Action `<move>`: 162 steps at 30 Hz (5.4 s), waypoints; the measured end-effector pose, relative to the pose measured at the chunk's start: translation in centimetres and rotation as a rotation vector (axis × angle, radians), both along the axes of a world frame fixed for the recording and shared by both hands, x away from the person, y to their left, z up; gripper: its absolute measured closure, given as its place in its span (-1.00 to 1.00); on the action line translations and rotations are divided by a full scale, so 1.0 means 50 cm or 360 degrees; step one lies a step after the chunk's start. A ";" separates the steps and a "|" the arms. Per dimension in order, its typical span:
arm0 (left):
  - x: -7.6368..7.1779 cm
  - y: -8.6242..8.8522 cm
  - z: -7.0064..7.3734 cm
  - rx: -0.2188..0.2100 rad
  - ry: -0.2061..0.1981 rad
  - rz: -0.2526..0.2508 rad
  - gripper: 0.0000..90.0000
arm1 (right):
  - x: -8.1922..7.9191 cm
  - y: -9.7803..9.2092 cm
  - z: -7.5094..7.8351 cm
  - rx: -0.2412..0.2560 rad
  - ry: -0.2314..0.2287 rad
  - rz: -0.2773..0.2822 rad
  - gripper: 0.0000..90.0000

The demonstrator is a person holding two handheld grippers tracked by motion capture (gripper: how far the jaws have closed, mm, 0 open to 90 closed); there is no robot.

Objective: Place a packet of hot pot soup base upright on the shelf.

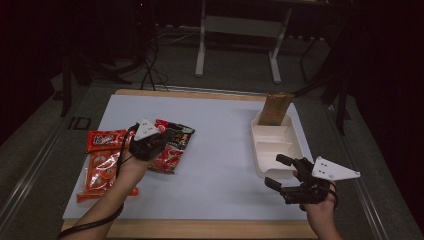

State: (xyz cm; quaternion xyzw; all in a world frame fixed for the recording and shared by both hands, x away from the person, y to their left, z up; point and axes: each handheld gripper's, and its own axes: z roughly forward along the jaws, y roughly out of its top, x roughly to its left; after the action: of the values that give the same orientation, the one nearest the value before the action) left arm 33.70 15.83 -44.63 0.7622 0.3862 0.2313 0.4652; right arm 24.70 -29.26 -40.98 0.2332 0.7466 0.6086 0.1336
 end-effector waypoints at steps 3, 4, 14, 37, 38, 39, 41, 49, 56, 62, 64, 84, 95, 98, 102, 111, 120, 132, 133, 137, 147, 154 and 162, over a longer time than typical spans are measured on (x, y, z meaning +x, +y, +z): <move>0.028 -0.001 -0.008 0.0008 0.0060 0.0041 1.00 | -0.001 0.000 0.001 0.0001 -0.0017 0.0008 -0.66; 0.038 -0.004 -0.012 0.0027 0.0072 0.0051 1.00 | -0.002 0.001 0.001 0.0006 -0.0015 0.0016 -0.66; 0.135 -0.034 -0.056 0.0127 0.0174 0.0107 1.00 | -0.001 0.004 -0.005 -0.0012 0.0000 0.0028 -0.66; 0.212 0.060 -0.103 0.0292 0.0366 0.0446 1.00 | 0.000 0.012 -0.013 -0.0047 0.0019 0.0080 -0.66; 0.212 0.060 -0.103 0.0292 0.0366 0.0446 1.00 | 0.000 0.012 -0.013 -0.0047 0.0019 0.0080 -0.66; 0.212 0.060 -0.103 0.0292 0.0366 0.0446 1.00 | 0.000 0.012 -0.013 -0.0043 0.0021 0.0082 -0.66; 0.205 0.081 -0.105 0.0300 0.0419 0.0484 1.00 | -0.001 0.012 -0.012 -0.0046 0.0021 0.0076 -0.66; 0.191 0.109 -0.126 0.0348 0.0515 0.0495 1.00 | -0.004 0.016 -0.009 -0.0042 0.0023 0.0086 -0.66; 0.181 0.110 -0.151 0.0414 0.0604 0.0475 1.00 | -0.004 0.014 -0.008 -0.0037 0.0017 0.0085 -0.66; 0.169 0.096 -0.155 0.0436 0.0632 0.0455 1.00 | -0.004 0.015 -0.007 -0.0042 0.0016 0.0081 -0.66; 0.165 0.087 -0.151 0.0445 0.0647 0.0418 1.00 | -0.004 0.015 -0.007 -0.0036 0.0019 0.0085 -0.66; 0.022 -0.073 -0.145 0.0479 0.0709 -0.0047 1.00 | -0.003 0.011 -0.007 -0.0032 0.0028 0.0074 -0.66; -0.028 -0.101 -0.139 0.0412 0.0748 -0.0204 1.00 | -0.003 0.019 -0.008 -0.0049 0.0026 0.0081 -0.66; -0.035 -0.109 -0.138 0.0406 0.0753 -0.0233 1.00 | -0.002 0.018 -0.008 -0.0047 0.0030 0.0080 -0.66; -0.041 -0.116 -0.139 0.0426 0.0736 -0.0253 1.00 | -0.002 0.019 -0.009 -0.0054 0.0033 0.0082 -0.66; -0.016 -0.097 -0.122 0.0396 0.0678 -0.0174 1.00 | -0.004 0.023 -0.012 -0.0071 0.0036 0.0086 -0.66; 0.013 -0.086 -0.080 0.0302 0.0573 -0.0141 1.00 | -0.005 0.023 -0.013 -0.0064 0.0038 0.0086 -0.66; 0.056 -0.092 -0.060 0.0159 0.0488 -0.0089 0.66 | -0.005 0.026 -0.013 -0.0076 0.0007 0.0116 -0.65; 0.059 -0.093 -0.060 0.0144 0.0485 -0.0104 0.56 | -0.006 0.026 -0.013 -0.0091 -0.0016 0.0103 -0.65; 0.074 -0.092 -0.063 0.0086 0.0467 -0.0114 0.35 | -0.008 0.027 -0.013 -0.0116 -0.0044 0.0075 -0.65; 0.104 -0.087 -0.076 0.0073 0.0446 -0.0077 0.12 | -0.007 0.022 -0.013 -0.0123 0.0000 0.0036 -0.69; 0.125 -0.085 -0.101 0.0070 0.0477 -0.0039 -0.17 | -0.006 0.022 -0.013 -0.0097 0.0023 0.0015 -0.75; 0.137 -0.087 -0.124 -0.0002 0.0550 -0.0082 -0.20 | -0.005 0.024 -0.016 -0.0126 0.0023 0.0000 -0.75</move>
State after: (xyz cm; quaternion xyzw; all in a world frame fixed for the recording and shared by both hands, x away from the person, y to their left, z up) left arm 40.53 11.50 -50.81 0.7999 0.4410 0.0845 0.3981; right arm 24.44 -28.06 -41.81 0.2321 0.7710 0.5769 0.1374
